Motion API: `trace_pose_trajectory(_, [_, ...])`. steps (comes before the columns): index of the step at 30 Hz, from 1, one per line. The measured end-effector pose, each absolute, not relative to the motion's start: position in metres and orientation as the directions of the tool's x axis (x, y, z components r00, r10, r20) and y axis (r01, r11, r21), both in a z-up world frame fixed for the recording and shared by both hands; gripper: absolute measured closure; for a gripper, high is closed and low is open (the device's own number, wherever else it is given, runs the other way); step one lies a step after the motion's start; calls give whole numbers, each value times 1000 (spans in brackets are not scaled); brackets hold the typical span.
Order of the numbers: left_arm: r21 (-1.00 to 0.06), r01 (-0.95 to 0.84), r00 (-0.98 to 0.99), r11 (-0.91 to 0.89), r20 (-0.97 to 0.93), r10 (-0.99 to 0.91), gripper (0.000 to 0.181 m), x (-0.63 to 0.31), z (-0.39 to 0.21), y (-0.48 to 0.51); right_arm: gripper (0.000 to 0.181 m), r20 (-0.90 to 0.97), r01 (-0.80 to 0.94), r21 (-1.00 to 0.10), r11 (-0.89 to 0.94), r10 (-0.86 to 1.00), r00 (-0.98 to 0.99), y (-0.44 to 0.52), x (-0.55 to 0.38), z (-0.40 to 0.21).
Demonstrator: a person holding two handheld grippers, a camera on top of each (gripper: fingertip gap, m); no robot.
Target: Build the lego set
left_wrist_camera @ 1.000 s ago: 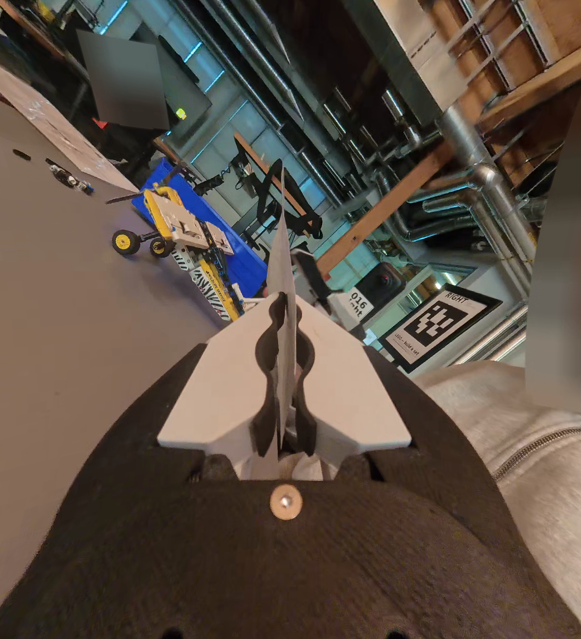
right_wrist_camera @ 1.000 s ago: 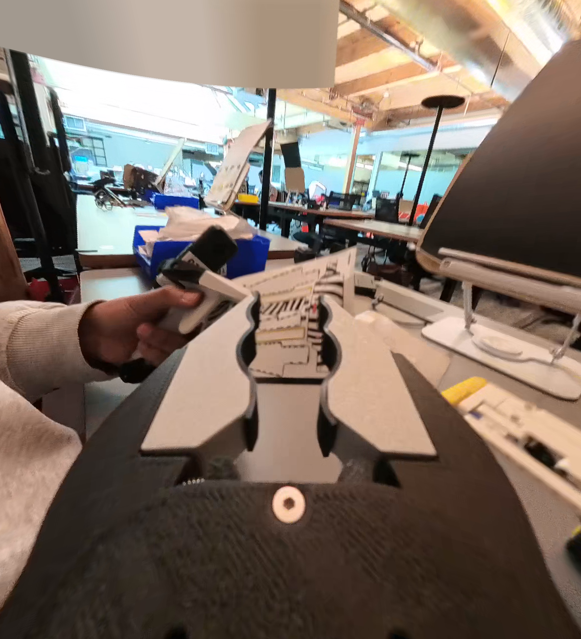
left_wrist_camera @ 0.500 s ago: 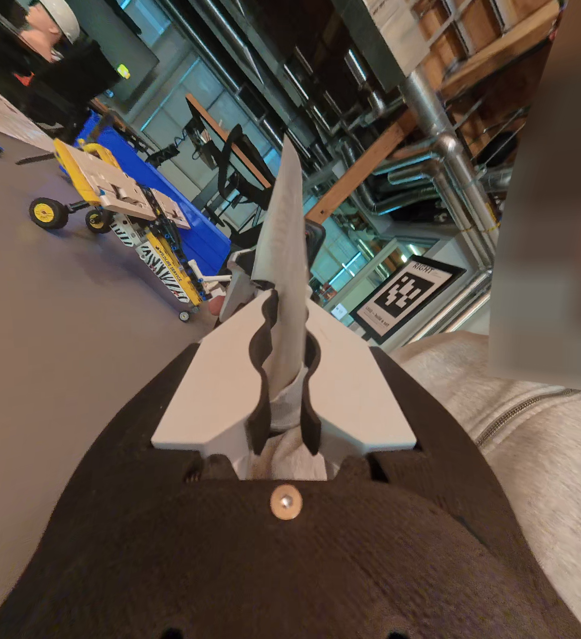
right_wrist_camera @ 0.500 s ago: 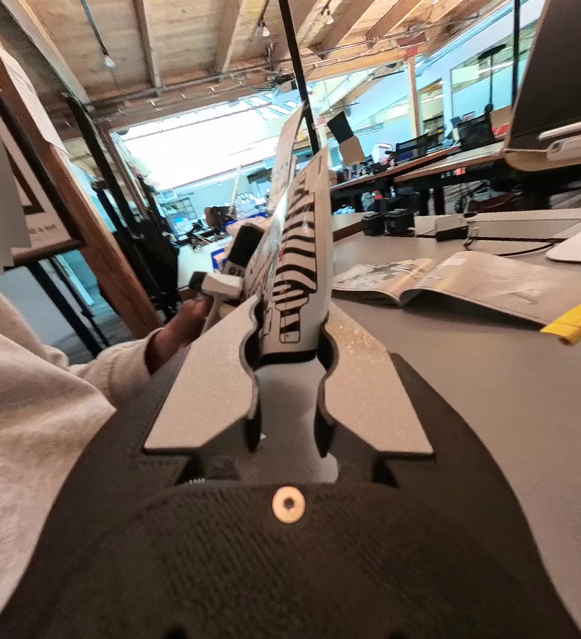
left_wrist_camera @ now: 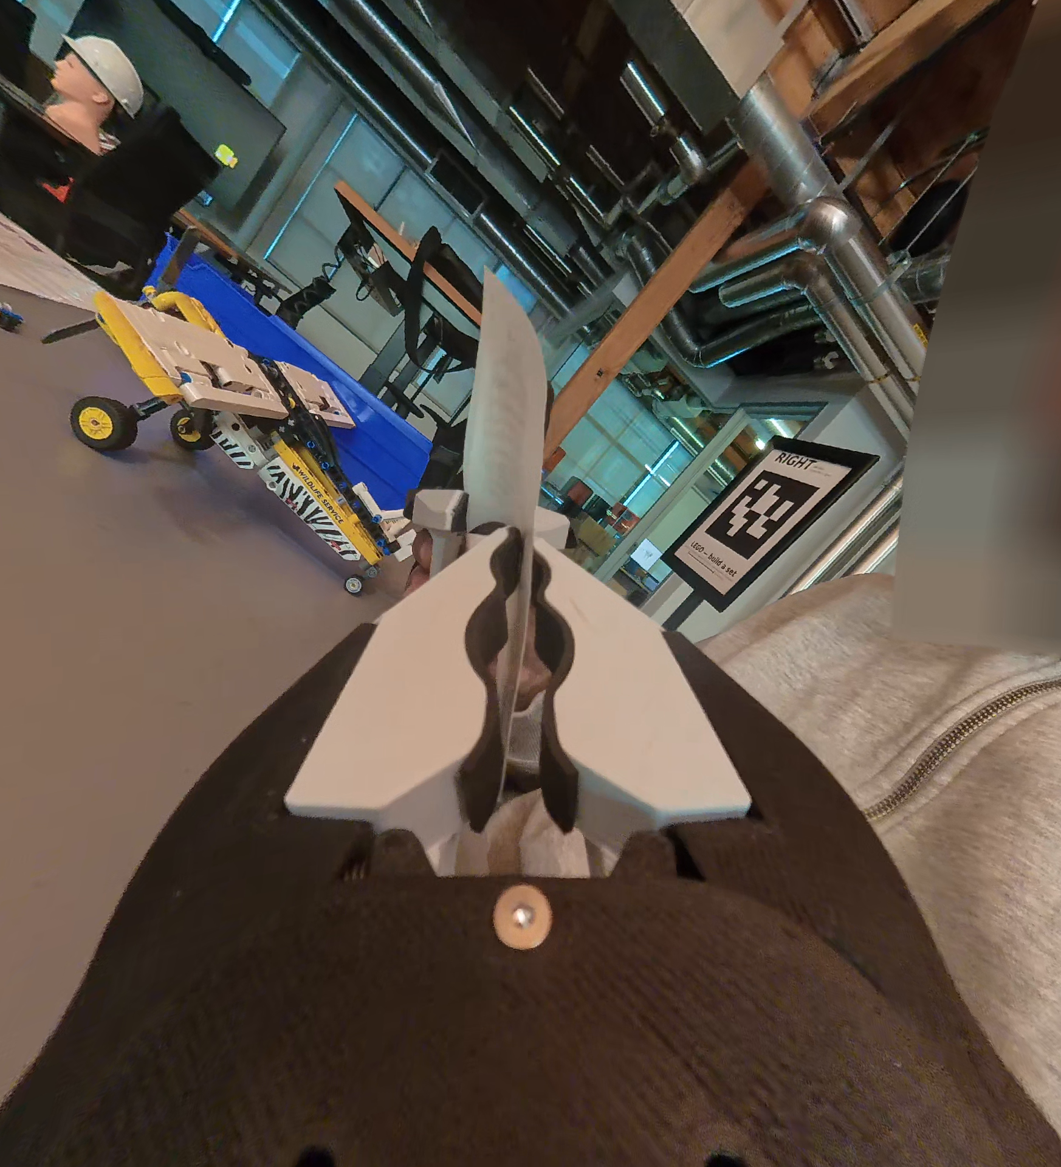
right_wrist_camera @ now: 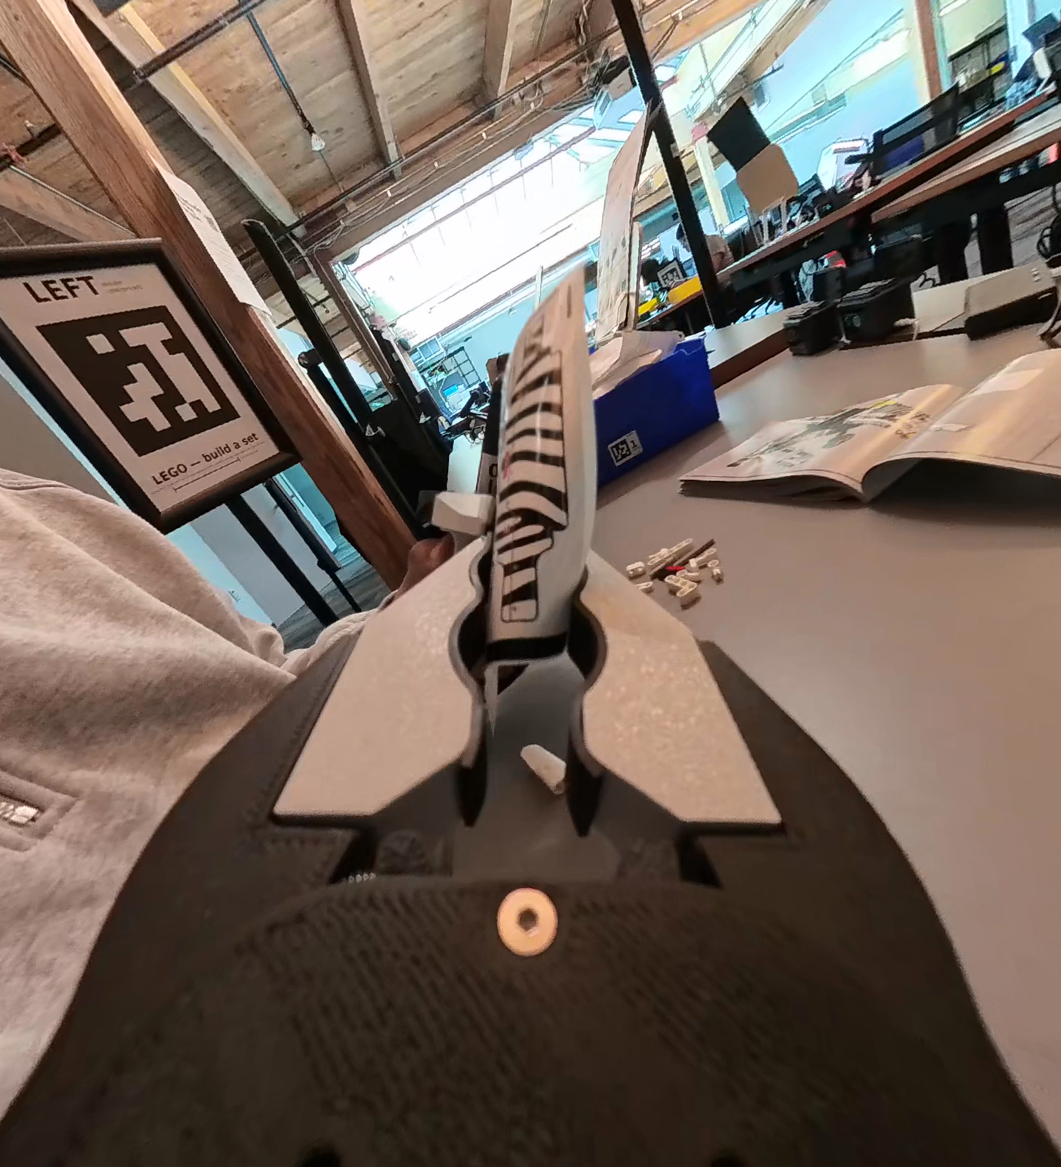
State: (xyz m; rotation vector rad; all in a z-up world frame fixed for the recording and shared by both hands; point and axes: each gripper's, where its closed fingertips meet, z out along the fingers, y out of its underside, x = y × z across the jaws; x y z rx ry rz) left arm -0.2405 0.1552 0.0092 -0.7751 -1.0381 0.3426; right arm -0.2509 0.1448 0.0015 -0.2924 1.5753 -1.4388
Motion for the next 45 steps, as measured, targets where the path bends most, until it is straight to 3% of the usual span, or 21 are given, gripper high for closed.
trace_pose_trajectory(26, [-775,137,503,617,591,631,181,-238,10,168,160,-551,480,-813,328,-699,-456,145,-257,4])
trace_pose_trajectory(28, [-775,136,498,617,592,634,181,-239,9,167,154,-564,483,-808,338,-682,-466,142,-258,0])
trace_pose_trajectory(31, [-746,112,475,656,620,625,181,-239,10,158,126,-577,516,-801,304,-623,-528,135,-273,-1])
trace_pose_trajectory(35, [-698,89,406,711,677,614,181,-241,4,142,117,-378,424,-905,35,-526,-762,140,-305,23])
trace_pose_trajectory(38, [-678,90,385,730,699,602,181,-242,0,138,117,-77,169,-964,-207,-391,-917,156,-309,48])
trace_pose_trajectory(40, [-676,95,396,731,699,595,181,-243,2,141,128,133,-22,-950,-312,-339,-932,166,-292,57])
trace_pose_trajectory(42, [-682,103,422,724,689,589,181,-243,5,147,134,284,-162,-929,-333,-357,-890,169,-266,52])
trace_pose_trajectory(45, [-702,110,454,703,665,593,181,-243,12,156,125,259,-150,-955,-257,-468,-845,162,-244,34])
